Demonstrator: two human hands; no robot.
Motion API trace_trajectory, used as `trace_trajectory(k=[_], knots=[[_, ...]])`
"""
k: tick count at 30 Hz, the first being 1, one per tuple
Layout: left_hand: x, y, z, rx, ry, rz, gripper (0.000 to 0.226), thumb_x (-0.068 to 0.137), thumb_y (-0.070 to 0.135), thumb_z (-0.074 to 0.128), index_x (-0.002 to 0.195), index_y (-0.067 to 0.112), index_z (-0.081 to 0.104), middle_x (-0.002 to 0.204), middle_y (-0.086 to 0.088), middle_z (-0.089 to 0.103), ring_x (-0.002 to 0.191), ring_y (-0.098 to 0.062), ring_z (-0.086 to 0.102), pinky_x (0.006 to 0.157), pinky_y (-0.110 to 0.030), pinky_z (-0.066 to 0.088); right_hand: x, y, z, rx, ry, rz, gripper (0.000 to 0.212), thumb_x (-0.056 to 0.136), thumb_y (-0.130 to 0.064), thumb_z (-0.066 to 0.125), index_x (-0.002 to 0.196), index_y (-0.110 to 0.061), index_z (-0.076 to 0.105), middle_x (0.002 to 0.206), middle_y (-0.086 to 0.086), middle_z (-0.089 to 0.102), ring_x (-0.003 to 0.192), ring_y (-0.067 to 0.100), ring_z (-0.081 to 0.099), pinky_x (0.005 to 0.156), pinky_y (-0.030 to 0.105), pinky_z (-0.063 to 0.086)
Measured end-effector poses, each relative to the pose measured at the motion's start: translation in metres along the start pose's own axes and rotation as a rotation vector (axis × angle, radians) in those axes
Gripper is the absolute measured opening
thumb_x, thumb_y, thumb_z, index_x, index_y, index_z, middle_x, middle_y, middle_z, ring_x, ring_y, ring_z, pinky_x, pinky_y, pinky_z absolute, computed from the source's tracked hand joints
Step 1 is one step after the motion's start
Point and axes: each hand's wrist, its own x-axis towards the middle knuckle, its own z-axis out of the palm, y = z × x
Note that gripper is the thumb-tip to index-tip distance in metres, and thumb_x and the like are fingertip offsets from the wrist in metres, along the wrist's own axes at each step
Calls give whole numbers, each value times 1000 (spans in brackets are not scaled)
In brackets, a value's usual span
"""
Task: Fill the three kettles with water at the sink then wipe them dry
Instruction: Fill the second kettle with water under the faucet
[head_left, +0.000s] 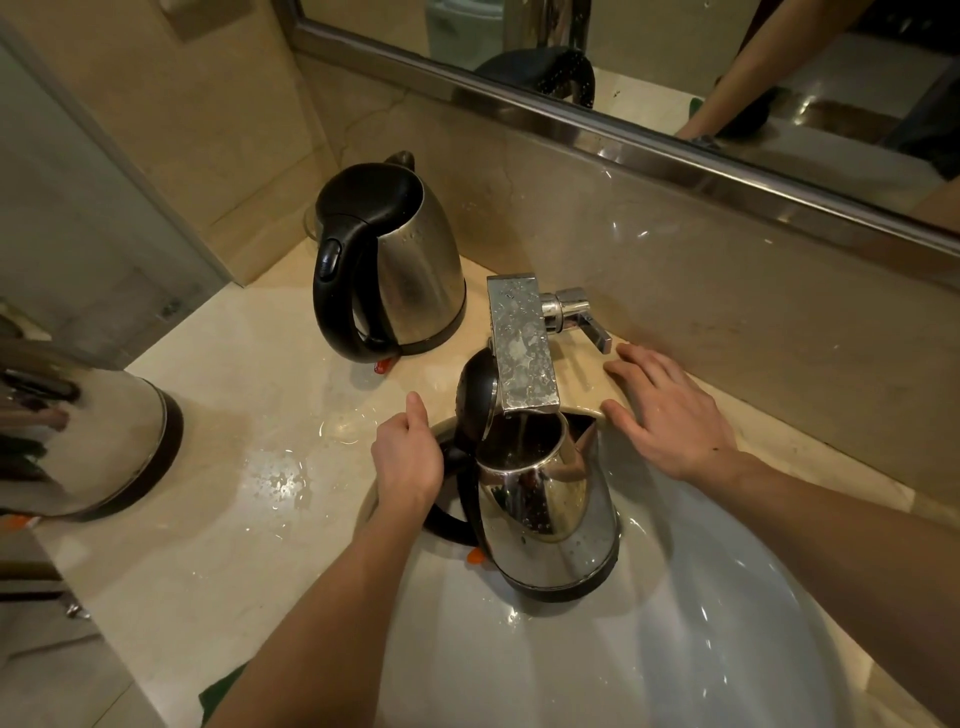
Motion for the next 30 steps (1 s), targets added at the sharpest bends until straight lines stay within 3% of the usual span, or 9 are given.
trace_trajectory(k=[7,13,21,30], knots=[[-1,1,0,-43,13,-45,53,106,44,25,69,10,42,74,-17,51,79,-36,60,83,-48,49,0,-2,-2,-6,-14,10,54,98,-52,34,146,-27,37,156,-6,28,143,14,19,113,35,28],[-2,4,0,-39,42,-43,52,108,37,26,66,10,40,66,-8,42,66,-20,45,76,-39,40,-1,-4,-5,-14,-31,15,54,98,-52,33,146,-28,36,157,-6,27,144,14,18,113,36,27],[-6,8,-1,0,30,-12,53,108,38,28,65,9,39,63,-6,40,60,-17,39,65,-35,35,0,-3,-4,-8,-26,11,68,90,-63,17,144,-28,38,156,-6,30,143,16,21,113,38,30],[-3,4,1,5,17,-7,52,107,40,29,66,9,39,64,-9,40,61,-18,40,63,-35,37,0,-4,-5,3,-30,22,70,89,-64,13,145,-29,36,156,-6,28,143,15,21,113,39,33]])
